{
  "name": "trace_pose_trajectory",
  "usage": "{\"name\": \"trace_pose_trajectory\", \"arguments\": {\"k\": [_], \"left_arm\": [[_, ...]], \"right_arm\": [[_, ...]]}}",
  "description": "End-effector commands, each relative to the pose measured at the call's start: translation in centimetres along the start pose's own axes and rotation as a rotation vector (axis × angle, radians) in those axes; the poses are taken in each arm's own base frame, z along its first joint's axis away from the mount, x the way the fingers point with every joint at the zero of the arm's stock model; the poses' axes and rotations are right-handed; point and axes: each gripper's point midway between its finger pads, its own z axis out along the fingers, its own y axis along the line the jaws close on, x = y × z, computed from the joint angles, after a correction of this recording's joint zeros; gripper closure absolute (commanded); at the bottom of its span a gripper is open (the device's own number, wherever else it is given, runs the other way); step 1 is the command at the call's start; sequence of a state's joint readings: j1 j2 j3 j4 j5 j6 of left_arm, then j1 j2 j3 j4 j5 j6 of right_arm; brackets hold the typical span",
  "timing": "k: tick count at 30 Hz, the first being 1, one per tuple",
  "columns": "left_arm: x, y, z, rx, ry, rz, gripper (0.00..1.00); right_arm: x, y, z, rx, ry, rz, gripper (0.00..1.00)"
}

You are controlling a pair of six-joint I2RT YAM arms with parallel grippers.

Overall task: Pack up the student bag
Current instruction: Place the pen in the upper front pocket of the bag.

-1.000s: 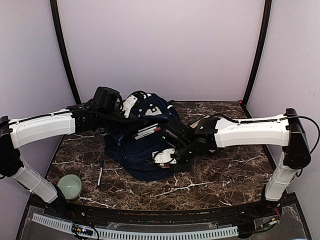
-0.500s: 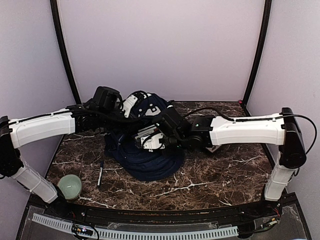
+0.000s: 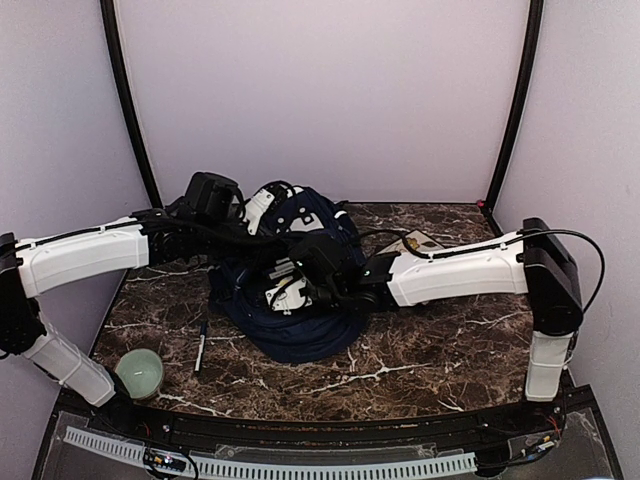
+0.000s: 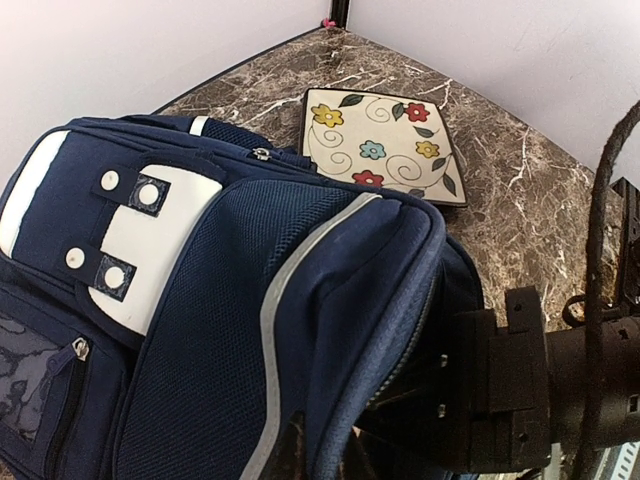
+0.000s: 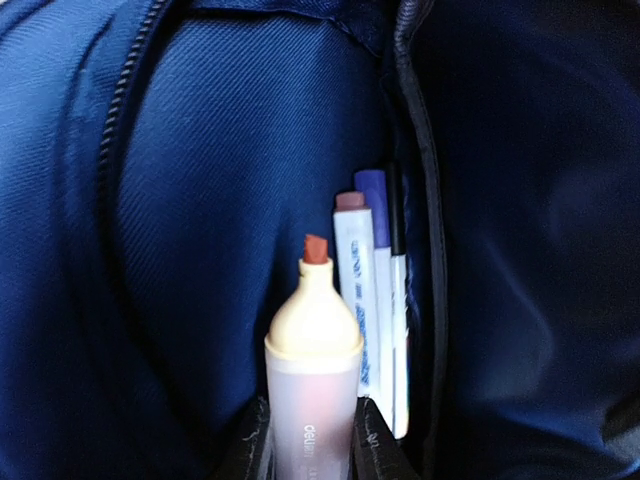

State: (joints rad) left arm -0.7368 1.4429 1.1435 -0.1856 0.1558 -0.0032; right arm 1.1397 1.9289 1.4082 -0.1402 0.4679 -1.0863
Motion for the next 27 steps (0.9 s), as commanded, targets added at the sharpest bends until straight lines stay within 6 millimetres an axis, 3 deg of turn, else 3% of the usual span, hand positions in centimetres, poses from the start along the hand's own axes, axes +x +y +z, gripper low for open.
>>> {"name": "trace_pose_trajectory", "arguments": {"k": [1,7,11,16,27], "left_arm": [[-3.7,-1.4,-3.1,0.048,-0.125,0.021,0.98],[-3.3,-1.5,-2.6,0.057,-0.120,0.019,0.98],[-3.4,-1.6,-2.6,0.064,-0.123,0.020,0.98],[-3.2,-1.6,-2.5,0.064,-0.119,0.021,0.98],[-2.9,-1.3,-2.2,0.051,-0.113,0.033,0.98]], "right_arm": [[-0.1,-1.0,1.8,0.097,0.004,-0.031,0.86],[1.2,-1.7,4.1,0.170,0.055,-0.114,0.83],[1.7,-2.9,5.1,0.230,0.081,-0.116,0.82],[2.2,-3.0,6.0,0.240,0.098,-0.107,0.79],[2.4,-2.6,4.1,0.199,0.062,-0.092,0.62]]}}
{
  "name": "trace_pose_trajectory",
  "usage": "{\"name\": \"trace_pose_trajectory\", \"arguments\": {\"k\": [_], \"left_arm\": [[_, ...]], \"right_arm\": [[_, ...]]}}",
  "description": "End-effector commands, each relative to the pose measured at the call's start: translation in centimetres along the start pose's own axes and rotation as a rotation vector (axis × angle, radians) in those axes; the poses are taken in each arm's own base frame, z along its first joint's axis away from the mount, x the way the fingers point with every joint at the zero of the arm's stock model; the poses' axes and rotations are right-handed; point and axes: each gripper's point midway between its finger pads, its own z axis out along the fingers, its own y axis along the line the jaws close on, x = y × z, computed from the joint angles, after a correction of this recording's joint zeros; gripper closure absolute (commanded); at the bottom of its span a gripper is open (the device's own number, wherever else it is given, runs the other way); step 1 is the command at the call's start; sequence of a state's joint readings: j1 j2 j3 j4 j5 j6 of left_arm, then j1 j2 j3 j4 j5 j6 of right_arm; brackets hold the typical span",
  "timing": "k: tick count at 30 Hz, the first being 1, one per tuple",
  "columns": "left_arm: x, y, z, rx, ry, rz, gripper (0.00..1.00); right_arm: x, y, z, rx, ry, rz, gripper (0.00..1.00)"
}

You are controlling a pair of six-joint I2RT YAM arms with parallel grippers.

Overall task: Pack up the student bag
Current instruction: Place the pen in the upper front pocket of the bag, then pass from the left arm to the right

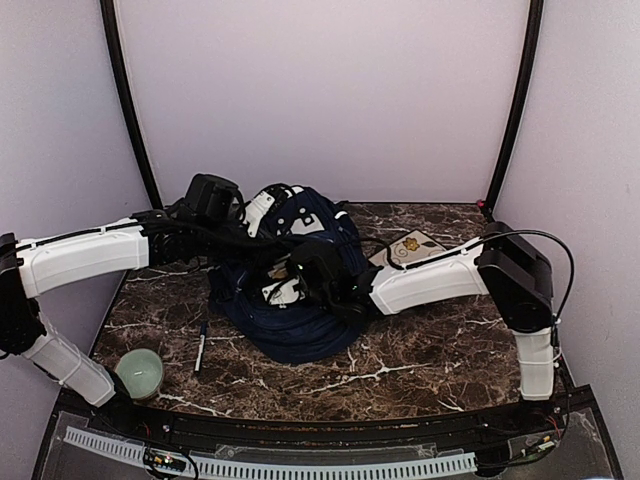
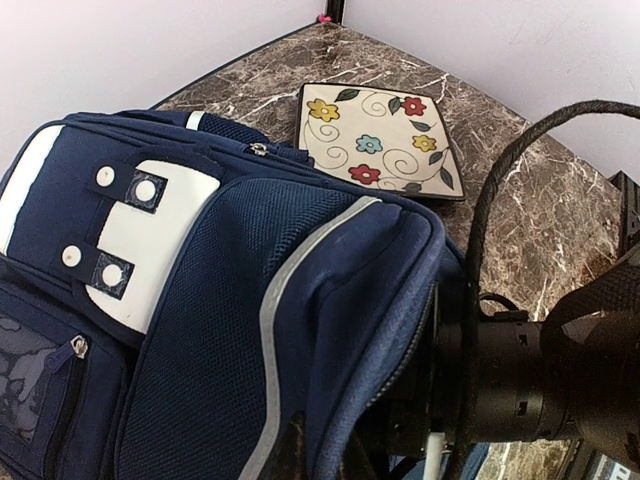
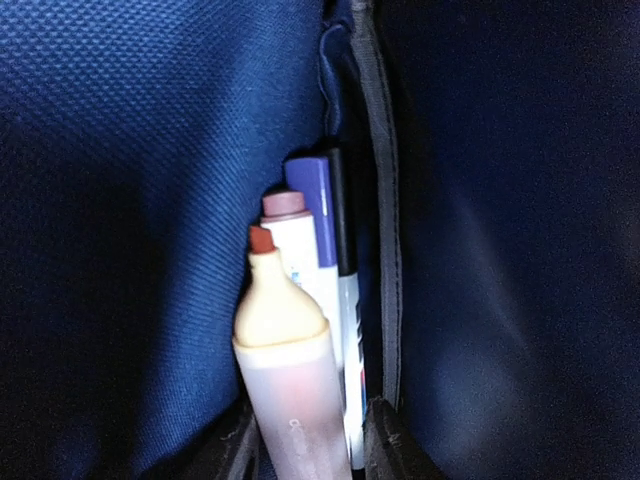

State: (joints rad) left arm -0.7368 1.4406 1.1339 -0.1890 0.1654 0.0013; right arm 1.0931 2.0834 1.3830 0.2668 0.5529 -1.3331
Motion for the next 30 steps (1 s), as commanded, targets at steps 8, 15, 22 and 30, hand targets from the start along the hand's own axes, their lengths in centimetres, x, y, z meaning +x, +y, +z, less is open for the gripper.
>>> {"name": "trace_pose_trajectory", "arguments": {"k": [8,15,22,30], "left_arm": [[-3.2,-1.0,-2.0,0.034,-0.119,0.033,0.98],[-3.2,-0.9,-1.8,0.031,-0.117,0.036,0.98],[-3.2,-0.7,-1.3,0.023,-0.106,0.032,0.98],[-1.7,-0.7,0.1,0.036,-0.068,0.001,0.98]], "right_arm": [[1.2,-0.7,-3.1,-0.138,-0.034,0.058,0.53],[1.0,-0.6,-5.4,-0.214,-0.065,0.119,0.52],[0.9,-2.1,-9.2,-0.314,-0.105,0.271,0.52],[1.6,-0.7,-13.9,-0.459,-0.163,0.416,0.53]]}}
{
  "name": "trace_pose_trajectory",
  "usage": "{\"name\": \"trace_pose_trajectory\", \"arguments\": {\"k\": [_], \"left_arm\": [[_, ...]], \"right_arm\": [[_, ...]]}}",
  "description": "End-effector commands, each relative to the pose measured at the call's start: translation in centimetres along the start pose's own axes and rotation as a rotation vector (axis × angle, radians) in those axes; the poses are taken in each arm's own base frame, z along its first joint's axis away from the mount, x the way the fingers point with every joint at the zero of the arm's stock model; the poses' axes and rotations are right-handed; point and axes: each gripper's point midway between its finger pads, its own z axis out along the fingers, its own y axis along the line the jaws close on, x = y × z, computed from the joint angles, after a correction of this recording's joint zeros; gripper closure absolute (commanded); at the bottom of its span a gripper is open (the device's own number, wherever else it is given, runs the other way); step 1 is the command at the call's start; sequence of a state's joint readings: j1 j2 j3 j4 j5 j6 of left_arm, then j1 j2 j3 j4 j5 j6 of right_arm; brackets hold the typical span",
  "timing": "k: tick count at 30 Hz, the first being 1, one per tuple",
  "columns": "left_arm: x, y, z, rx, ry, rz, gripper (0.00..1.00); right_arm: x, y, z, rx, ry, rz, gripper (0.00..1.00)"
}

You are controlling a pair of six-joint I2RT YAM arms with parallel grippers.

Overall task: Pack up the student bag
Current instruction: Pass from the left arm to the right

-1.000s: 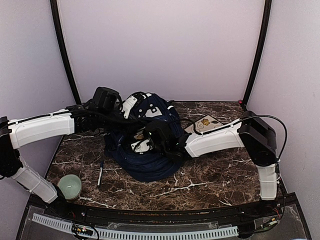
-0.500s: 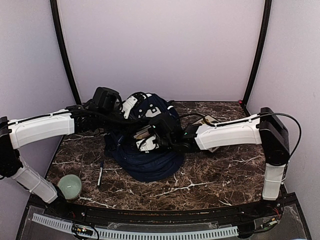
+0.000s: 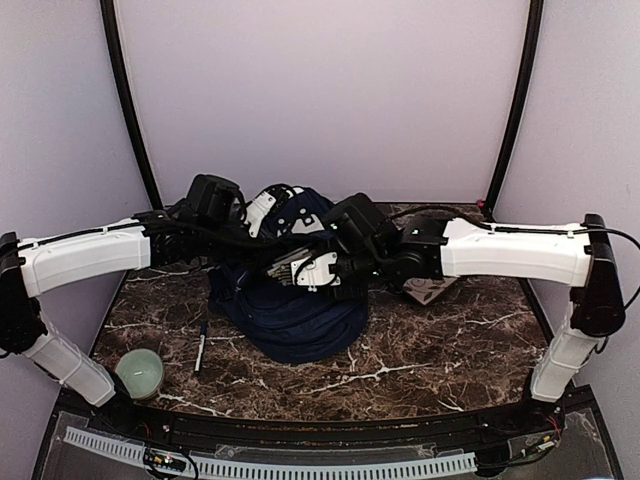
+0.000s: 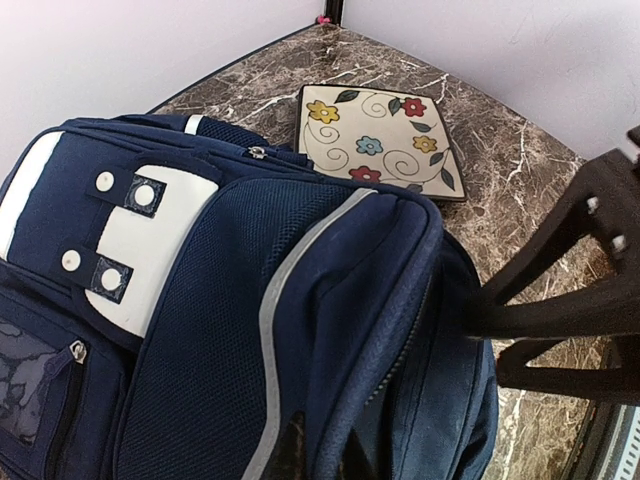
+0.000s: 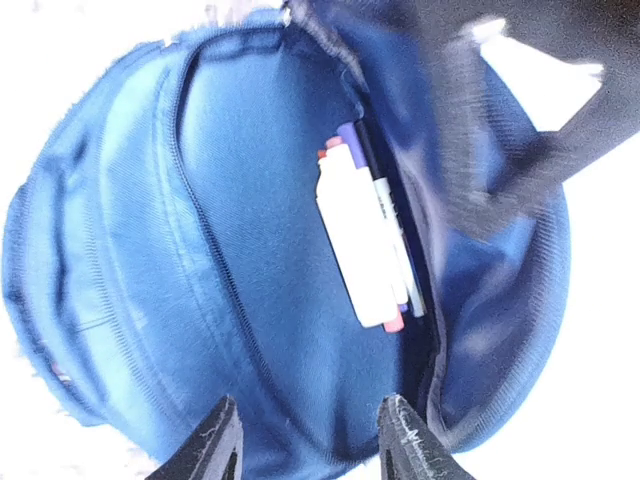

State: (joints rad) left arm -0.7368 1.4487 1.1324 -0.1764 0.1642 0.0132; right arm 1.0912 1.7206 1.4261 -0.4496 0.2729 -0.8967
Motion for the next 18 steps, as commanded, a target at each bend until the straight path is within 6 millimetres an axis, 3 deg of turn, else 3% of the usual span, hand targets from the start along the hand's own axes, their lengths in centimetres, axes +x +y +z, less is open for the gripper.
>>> {"name": "trace_pose_trajectory", "arguments": {"k": [1,6,13,15,18], "left_arm": [[-1.5,-0.7,-0.1,0.036,-0.060,-0.016,0.98],[-1.1,-0.7,-0.1,0.033,-0.050,-0.036,0.96],[-1.1,-0.3,0.1,0.013,-0.045,-0.043,0.95],[-1.1,-0.4,0.2,0.023,-0.046,-0.048,0.95],[-1.2,-0.5,0.2,0.027,-0.051,-0.051,0.94]], "right_arm": [[0.7,1.6,-1.8,-0.075,-0.034,0.120,0.54],[1.2,-0.6,-2.2,-0.023,-0.055,0.239,0.54],[0.7,-7.7,-6.1,0.013,-0.162,0.432,0.48],[0.9,-7.7,-5.7,0.020,-0.160,0.403,0.42],[1.0,-6.1,-3.7,-0.036,-0.143,0.366,0.39]]}}
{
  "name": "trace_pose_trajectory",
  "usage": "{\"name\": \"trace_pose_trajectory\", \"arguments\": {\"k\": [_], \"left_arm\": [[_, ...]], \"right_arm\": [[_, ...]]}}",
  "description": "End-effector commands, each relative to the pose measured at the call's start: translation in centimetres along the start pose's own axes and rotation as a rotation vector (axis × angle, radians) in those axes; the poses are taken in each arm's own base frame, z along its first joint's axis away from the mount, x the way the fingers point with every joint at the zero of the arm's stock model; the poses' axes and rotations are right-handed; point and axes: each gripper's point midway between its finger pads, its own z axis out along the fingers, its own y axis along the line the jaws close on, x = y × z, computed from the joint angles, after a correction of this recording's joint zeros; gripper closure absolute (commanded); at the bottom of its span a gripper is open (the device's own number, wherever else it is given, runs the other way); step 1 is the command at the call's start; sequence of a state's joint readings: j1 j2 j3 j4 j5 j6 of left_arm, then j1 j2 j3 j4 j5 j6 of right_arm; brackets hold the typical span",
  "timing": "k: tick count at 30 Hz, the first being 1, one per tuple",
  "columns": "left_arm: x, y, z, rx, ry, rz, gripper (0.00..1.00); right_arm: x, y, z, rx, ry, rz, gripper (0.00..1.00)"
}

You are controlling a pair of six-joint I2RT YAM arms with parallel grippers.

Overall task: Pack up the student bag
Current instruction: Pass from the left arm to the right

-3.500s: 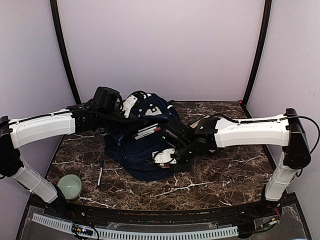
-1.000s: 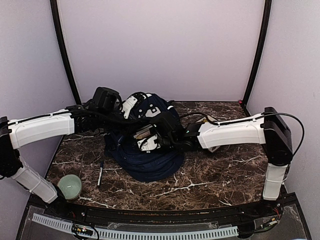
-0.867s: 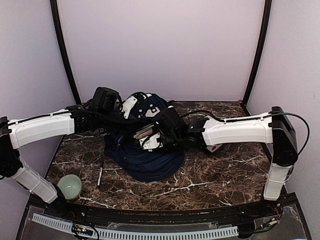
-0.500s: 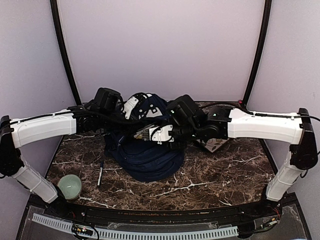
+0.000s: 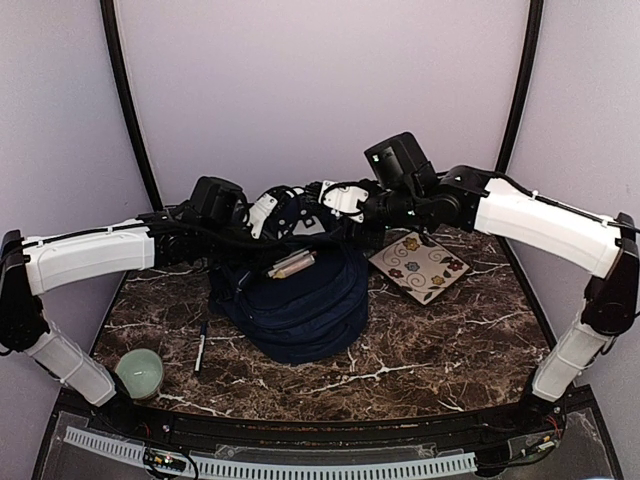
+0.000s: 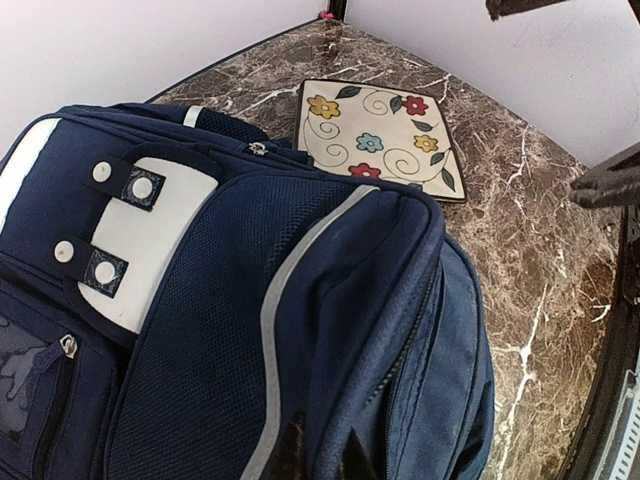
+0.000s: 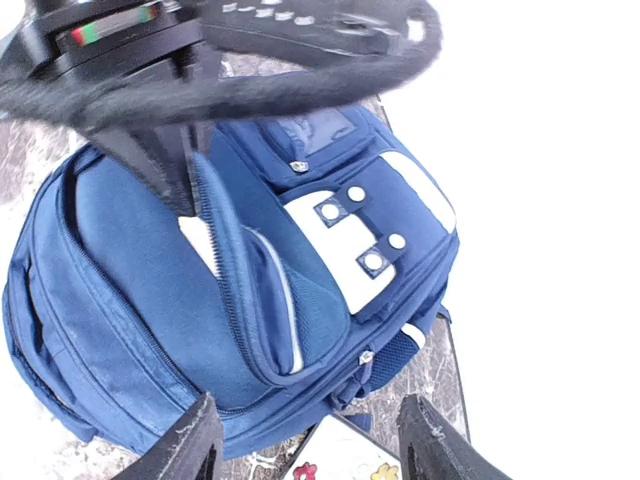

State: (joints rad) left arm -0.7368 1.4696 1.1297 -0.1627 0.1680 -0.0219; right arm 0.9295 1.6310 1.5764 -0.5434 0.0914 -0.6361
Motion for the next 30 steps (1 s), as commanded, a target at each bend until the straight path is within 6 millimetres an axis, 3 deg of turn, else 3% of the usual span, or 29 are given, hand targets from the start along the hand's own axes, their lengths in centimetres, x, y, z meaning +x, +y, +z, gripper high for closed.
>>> {"name": "trace_pose_trajectory", "arguments": {"k": [1,4,12,15,19,22,24,25,30], "left_arm": [[-1.7,-0.6,-0.5,0.024,-0.061,-0.014,0.94],[-2.0,-0.6,-0.9,0.020,-0.071,-0.015,0.93],[-2.2,-0.4,-1.5,0.005,-0.084,-0.018,0.92],[-2.0,-0.1,-1.6,-0.012,-0.087,-0.030,0.88],[-1.4,0.7,-2.1,-0.064,-0.092,-0.058,0.71],[-1.4,2.3,-3.6,-0.164,-0.106,-0.101,0.56],[-1.0,3.8,-5.2,-0.271,-0.084,-0.143,0.34],[-1.0,4.1,-6.4,-0.299,-0.077,-0.160,0.33],[3.8,6.1,-11.1,-0.485,0.078,-0.360,0.32]], "right_arm": [[0.7,2.7,2.2,-0.110,0.008,-0.019,0.39],[1.3,3.9,4.4,-0.150,0.016,-0.011,0.39],[0.8,1.7,7.6,-0.046,0.003,0.055,0.45],[0.6,1.1,7.7,-0.049,-0.019,0.079,0.56],[1.2,0.6,8.3,-0.053,-0.026,0.105,0.80],[1.7,0.2,8.7,-0.058,-0.028,0.134,0.88],[1.7,0.0,8.6,-0.062,-0.036,0.151,0.91],[1.7,-0.1,8.5,-0.061,-0.041,0.154,0.92],[1.4,-0.2,7.8,-0.053,-0.067,0.169,0.94]]}}
